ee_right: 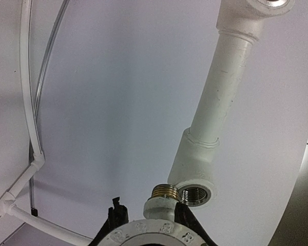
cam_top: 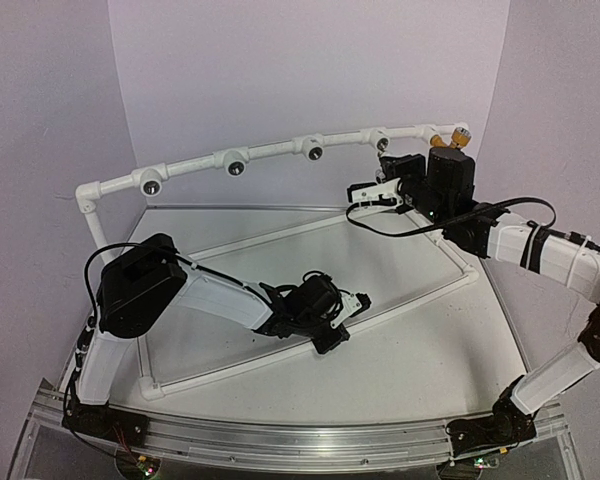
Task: Install the water faucets
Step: Screw the water faucet onto the adaptor.
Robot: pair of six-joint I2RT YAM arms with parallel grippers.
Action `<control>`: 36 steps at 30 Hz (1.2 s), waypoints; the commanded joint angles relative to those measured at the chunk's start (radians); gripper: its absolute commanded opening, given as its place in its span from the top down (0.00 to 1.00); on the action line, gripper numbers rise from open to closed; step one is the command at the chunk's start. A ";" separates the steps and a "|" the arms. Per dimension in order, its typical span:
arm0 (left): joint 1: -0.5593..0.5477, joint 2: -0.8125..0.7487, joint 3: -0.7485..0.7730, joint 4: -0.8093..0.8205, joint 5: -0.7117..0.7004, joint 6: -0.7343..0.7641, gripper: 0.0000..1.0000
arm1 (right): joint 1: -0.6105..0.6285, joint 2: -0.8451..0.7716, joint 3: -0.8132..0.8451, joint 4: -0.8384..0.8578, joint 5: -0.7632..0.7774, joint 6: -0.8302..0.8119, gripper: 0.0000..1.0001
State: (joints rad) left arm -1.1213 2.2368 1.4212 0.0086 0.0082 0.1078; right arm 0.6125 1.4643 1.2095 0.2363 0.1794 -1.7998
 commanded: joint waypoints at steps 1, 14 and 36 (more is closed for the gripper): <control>-0.009 0.163 -0.073 -0.272 0.030 0.022 1.00 | 0.003 -0.007 0.054 0.124 0.014 -0.003 1.00; -0.009 0.167 -0.065 -0.272 0.025 0.020 1.00 | 0.003 -0.019 0.081 0.124 0.004 0.002 1.00; -0.009 0.165 -0.069 -0.272 0.025 0.021 1.00 | 0.027 0.021 0.081 0.132 0.028 0.038 1.00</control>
State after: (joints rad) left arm -1.1225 2.2379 1.4216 0.0090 0.0074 0.1059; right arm 0.6227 1.4719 1.2343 0.2835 0.1911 -1.7978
